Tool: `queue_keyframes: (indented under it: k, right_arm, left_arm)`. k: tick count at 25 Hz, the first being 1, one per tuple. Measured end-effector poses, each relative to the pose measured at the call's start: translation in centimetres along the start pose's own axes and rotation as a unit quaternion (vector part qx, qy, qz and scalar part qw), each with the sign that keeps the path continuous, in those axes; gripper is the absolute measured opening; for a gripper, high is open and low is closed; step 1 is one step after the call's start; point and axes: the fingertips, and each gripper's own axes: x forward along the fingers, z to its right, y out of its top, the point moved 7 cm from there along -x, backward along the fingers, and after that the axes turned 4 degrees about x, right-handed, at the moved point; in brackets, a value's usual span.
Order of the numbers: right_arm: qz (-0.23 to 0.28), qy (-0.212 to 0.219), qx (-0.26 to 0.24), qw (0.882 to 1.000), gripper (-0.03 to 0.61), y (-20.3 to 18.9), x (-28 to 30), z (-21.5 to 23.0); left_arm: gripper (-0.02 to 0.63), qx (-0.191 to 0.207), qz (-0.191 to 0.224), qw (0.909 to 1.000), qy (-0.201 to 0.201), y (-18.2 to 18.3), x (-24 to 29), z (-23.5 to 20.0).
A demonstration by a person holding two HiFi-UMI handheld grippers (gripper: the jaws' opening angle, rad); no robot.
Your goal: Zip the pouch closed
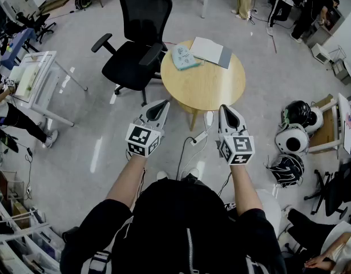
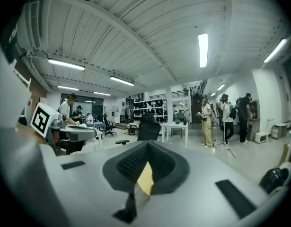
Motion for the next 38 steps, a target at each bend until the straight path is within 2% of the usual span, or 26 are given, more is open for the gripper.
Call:
queue_keyframes:
  k: [12, 28, 38]
  right_arm:
    - [-0.004, 0.024, 0.003, 1.000, 0.005, 0.2, 0.9, 2.6]
    - [-0.024, 0.100, -0.002, 0.995, 0.003, -1.3, 2.8, 7.0]
    - [-0.041, 0.103, 0.009, 0.994, 0.005, -1.4, 9.9, 9.7]
  left_arm:
    - [0.000, -0.006, -0.007, 1.0000, -0.003, -0.3, 3.2, 1.2]
    - [0.000, -0.014, -0.025, 0.9989, 0.037, -1.3, 7.4, 4.5]
    - [0.000, -0.030, -0.031, 0.9986, 0.029, -2.7, 13.8, 0.1]
